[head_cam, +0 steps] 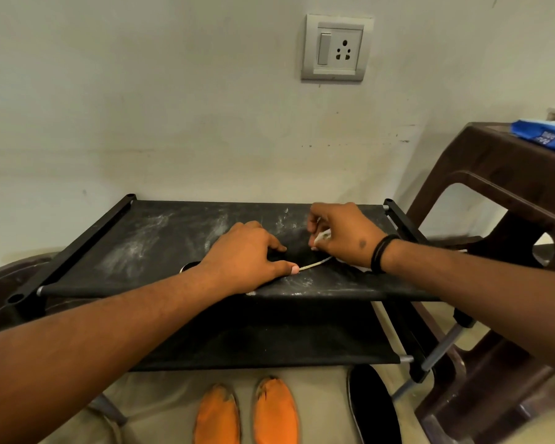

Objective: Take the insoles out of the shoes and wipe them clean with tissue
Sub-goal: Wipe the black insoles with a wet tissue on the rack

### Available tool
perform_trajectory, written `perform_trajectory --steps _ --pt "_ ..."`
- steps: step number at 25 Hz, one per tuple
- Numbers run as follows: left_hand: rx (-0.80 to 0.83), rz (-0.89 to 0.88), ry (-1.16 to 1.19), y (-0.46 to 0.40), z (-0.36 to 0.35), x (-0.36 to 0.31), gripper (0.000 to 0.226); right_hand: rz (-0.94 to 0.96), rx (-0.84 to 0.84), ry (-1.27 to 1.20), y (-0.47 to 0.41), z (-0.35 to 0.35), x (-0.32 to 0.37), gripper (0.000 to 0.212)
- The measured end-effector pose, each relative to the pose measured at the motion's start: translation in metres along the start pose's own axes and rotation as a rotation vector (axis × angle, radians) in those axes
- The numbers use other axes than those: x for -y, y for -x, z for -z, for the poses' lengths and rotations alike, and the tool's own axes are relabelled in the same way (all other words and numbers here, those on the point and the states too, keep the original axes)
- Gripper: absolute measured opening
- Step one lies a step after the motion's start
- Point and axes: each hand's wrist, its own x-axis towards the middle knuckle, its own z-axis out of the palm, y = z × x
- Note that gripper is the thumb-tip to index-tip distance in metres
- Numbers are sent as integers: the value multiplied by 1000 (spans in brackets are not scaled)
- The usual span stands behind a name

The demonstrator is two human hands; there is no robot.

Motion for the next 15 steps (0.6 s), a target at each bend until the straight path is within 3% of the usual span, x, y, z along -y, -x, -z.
perform_trajectory --steps 2,6,10,15 --pt "-9 0 6 -2 0 1 60 88 53 46 4 -8 6 21" --pt "-14 -6 3 -2 0 0 61 -79 -96 102 -15 1 -12 23" --pt "-4 -3 10 -2 -1 3 61 69 41 20 -3 -16 11 22" --pt "-10 1 13 -2 -1 2 62 -125 -68 132 -16 -1 -12 24"
